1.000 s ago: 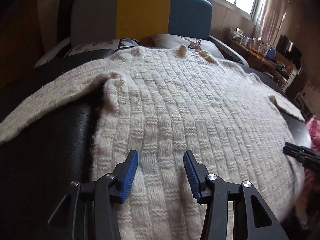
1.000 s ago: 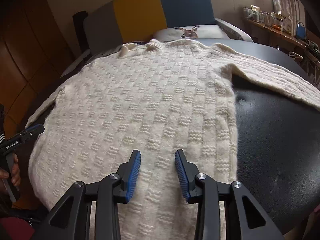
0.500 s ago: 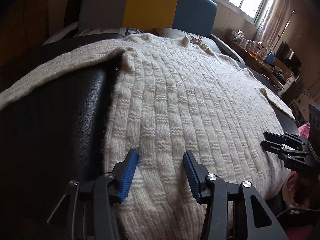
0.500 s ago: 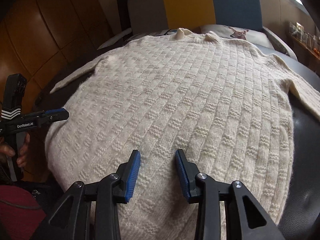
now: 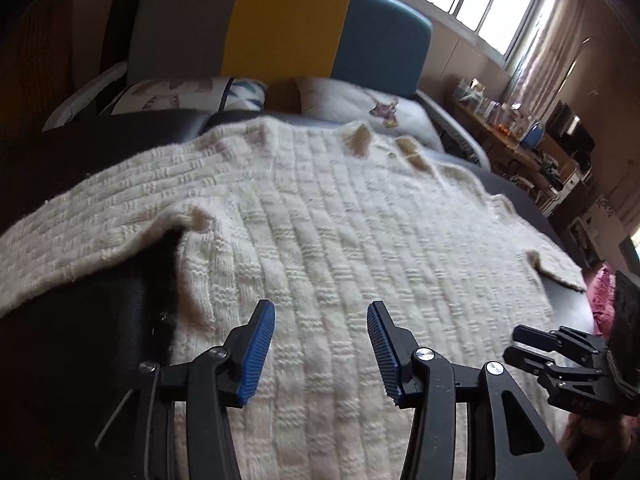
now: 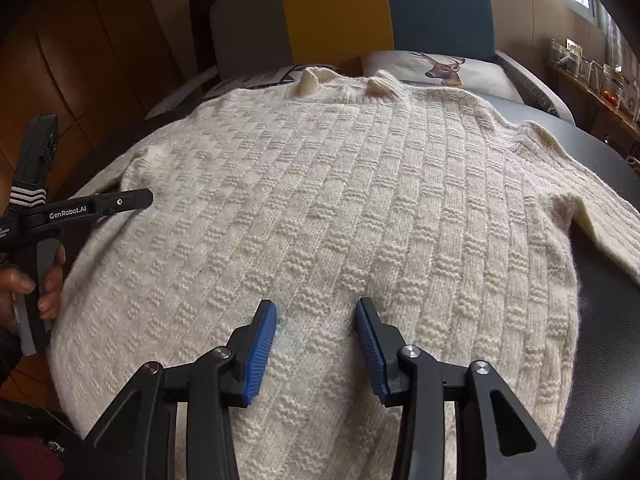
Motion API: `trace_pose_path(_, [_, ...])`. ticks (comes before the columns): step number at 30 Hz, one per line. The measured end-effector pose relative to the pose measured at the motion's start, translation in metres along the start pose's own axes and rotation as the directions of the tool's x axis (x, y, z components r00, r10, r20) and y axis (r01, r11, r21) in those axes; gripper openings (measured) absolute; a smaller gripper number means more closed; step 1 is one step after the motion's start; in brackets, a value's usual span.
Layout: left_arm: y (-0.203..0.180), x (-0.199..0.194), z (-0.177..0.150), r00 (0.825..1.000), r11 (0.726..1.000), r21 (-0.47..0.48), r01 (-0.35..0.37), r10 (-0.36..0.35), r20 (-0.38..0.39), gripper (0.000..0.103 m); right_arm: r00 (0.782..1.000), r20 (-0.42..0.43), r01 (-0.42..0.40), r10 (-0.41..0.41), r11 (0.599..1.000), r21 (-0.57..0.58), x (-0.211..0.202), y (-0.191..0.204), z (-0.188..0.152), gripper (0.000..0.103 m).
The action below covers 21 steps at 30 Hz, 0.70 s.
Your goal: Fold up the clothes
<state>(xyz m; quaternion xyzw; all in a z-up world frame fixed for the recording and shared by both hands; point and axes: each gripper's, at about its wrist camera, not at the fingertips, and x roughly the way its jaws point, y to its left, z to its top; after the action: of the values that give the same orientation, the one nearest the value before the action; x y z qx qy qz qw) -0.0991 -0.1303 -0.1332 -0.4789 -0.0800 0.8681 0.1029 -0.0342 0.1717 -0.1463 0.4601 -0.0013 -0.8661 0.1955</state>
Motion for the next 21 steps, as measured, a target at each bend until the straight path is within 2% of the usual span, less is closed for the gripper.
trace_pose_path(2, [0.004, 0.004, -0.003, 1.0, 1.0, 0.007, -0.013, 0.013, 0.01, 0.048, 0.999, -0.003, -0.054, 0.054, 0.997, 0.048, -0.002, -0.009, 0.001, 0.044])
trace_pose_path(3, [0.004, 0.002, -0.005, 1.0, 1.0, 0.015, -0.013, 0.013, 0.028, 0.048, 0.993, -0.008, -0.117, 0.118, 0.987, 0.111, -0.004, -0.019, 0.004, 0.046])
trace_pose_path(5, [0.001, 0.0, -0.005, 0.999, 0.999, 0.014, -0.032, 0.032, 0.03, 0.048, 0.972, 0.004, -0.231, 0.236, 0.944, 0.234, -0.011, -0.041, 0.009, 0.046])
trace_pose_path(7, [-0.009, -0.004, 0.0, 0.999, 1.0, 0.007, -0.031, 0.031, 0.032, 0.048, 0.956, 0.148, -0.289, 0.253, 0.896, 0.338, -0.042, -0.079, 0.005, 0.046])
trace_pose_path(9, [-0.021, -0.009, 0.005, 0.998, 1.0, 0.013, -0.005, 0.005, 0.055, 0.049, 0.925, 0.291, -0.355, 0.245, 0.831, 0.429, -0.074, -0.118, 0.0, 0.049])
trace_pose_path(10, [-0.03, -0.011, 0.008, 0.998, 1.0, 0.03, 0.001, -0.003, 0.065, 0.054, 0.906, 0.365, -0.38, 0.212, 0.788, 0.485, -0.092, -0.145, -0.007, 0.061])
trace_pose_path(11, [-0.041, -0.011, 0.012, 0.997, 0.998, 0.057, 0.004, -0.008, 0.074, 0.057, 0.894, 0.42, -0.383, 0.154, 0.749, 0.54, -0.108, -0.174, -0.017, 0.082])
trace_pose_path(12, [-0.052, -0.011, 0.015, 0.996, 0.996, 0.087, 0.006, -0.014, 0.085, 0.058, 0.881, 0.464, -0.384, 0.089, 0.707, 0.594, -0.124, -0.202, -0.028, 0.092])
trace_pose_path(13, [-0.064, -0.009, 0.019, 0.996, 0.993, 0.12, 0.009, -0.02, 0.092, 0.059, 0.88, 0.474, -0.36, 0.01, 0.664, 0.655, -0.138, -0.23, -0.039, 0.102])
trace_pose_path(15, [-0.088, 0.001, 0.026, 0.996, 0.983, 0.184, 0.019, -0.035, 0.087, 0.06, 0.884, 0.451, -0.315, -0.123, 0.554, 0.77, -0.159, -0.284, -0.064, 0.103])
trace_pose_path(18, [-0.125, 0.018, 0.035, 0.996, 0.961, 0.275, 0.033, -0.054, 0.069, 0.06, 0.88, 0.404, -0.274, -0.251, 0.427, 0.862, -0.177, -0.351, -0.091, 0.101])
trace_pose_path(19, [-0.136, 0.025, 0.037, 0.997, 0.953, 0.301, 0.033, -0.054, 0.06, 0.06, 0.873, 0.389, -0.257, -0.294, 0.399, 0.88, -0.18, -0.367, -0.095, 0.1])
trace_pose_path(21, [-0.152, 0.039, 0.04, 0.998, 0.943, 0.329, 0.044, -0.059, 0.035, 0.06, 0.877, 0.307, -0.183, -0.37, 0.333, 0.925, -0.181, -0.394, -0.102, 0.098])
